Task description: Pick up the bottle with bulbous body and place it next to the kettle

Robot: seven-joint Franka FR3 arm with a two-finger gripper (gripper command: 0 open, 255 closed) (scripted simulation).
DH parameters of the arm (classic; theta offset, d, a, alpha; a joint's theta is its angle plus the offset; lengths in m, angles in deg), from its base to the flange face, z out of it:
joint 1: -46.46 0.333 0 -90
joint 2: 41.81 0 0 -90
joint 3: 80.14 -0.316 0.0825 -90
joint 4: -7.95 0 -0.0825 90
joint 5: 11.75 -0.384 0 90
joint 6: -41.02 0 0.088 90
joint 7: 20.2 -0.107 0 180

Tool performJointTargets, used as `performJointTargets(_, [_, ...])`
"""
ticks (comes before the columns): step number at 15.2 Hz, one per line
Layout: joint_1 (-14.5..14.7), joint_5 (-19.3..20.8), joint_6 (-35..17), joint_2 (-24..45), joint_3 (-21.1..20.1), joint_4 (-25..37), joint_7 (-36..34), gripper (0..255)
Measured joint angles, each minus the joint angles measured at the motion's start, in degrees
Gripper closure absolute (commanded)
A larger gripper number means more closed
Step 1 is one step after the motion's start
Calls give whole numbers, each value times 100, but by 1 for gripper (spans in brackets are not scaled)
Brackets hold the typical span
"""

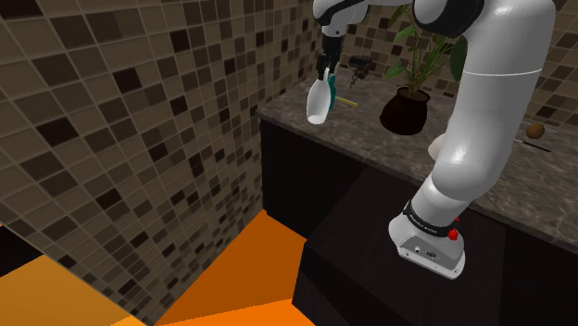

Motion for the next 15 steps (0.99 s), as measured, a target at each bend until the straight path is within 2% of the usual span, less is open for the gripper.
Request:
performJointTargets(2, [0, 0, -2, 0, 0, -1, 0, 0])
performJointTargets(3, [0, 0, -2, 0, 0, -2, 0, 255])
performJointTargets(15, [3, 11, 86, -22, 3, 65, -10, 255])
